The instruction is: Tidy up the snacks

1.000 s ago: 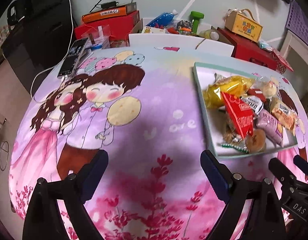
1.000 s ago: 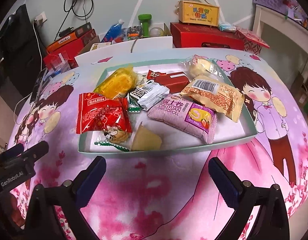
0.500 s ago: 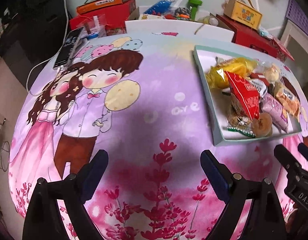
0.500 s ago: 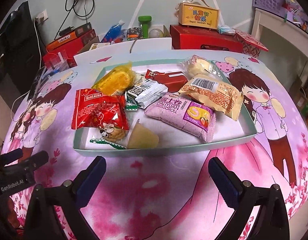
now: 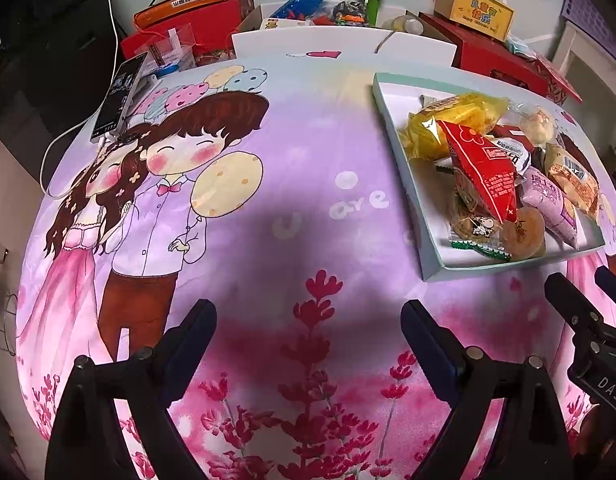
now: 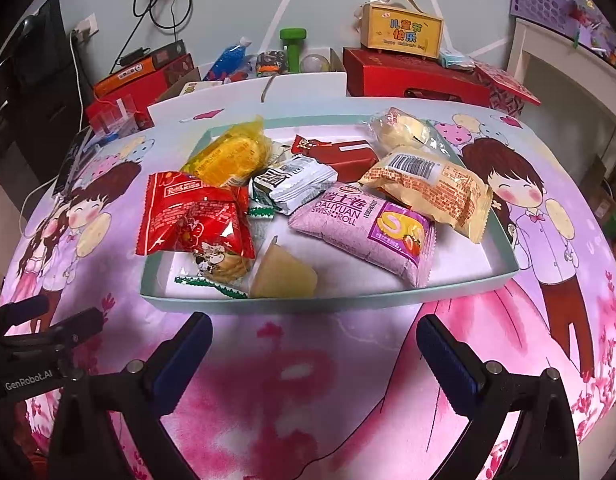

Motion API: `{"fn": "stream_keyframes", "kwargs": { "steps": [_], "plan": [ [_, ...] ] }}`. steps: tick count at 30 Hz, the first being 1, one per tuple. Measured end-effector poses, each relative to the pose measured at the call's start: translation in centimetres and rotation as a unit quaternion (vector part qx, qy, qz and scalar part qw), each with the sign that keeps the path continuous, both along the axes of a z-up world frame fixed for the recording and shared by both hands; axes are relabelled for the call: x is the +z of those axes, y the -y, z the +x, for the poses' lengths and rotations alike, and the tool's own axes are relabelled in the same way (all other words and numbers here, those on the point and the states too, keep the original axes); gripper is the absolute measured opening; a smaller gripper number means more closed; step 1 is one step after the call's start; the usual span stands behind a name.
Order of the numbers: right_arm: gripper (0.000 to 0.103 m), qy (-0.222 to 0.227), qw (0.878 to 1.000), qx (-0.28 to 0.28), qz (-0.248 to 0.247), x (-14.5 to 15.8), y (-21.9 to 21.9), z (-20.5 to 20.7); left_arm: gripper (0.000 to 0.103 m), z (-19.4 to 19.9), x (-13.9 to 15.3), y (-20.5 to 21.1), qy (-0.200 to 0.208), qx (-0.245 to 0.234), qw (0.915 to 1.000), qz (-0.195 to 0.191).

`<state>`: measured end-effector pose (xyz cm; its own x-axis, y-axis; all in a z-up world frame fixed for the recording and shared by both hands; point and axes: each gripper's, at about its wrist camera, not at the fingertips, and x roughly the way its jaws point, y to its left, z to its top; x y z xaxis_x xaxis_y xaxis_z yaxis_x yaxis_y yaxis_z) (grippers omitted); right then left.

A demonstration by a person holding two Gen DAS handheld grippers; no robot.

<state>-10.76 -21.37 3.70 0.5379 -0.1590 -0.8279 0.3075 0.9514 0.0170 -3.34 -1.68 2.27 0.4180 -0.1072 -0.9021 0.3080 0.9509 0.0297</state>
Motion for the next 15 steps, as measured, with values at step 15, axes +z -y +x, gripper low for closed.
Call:
{"fn": "stream_keyframes", "kwargs": {
  "steps": [15],
  "plan": [
    [0.103, 0.003, 1.000, 0.006, -0.006, 0.13, -0.24, -0.01, 0.094, -0.15, 0.16, -0.01, 0.006, 0.004, 0.9999, 0.012]
  ]
}}
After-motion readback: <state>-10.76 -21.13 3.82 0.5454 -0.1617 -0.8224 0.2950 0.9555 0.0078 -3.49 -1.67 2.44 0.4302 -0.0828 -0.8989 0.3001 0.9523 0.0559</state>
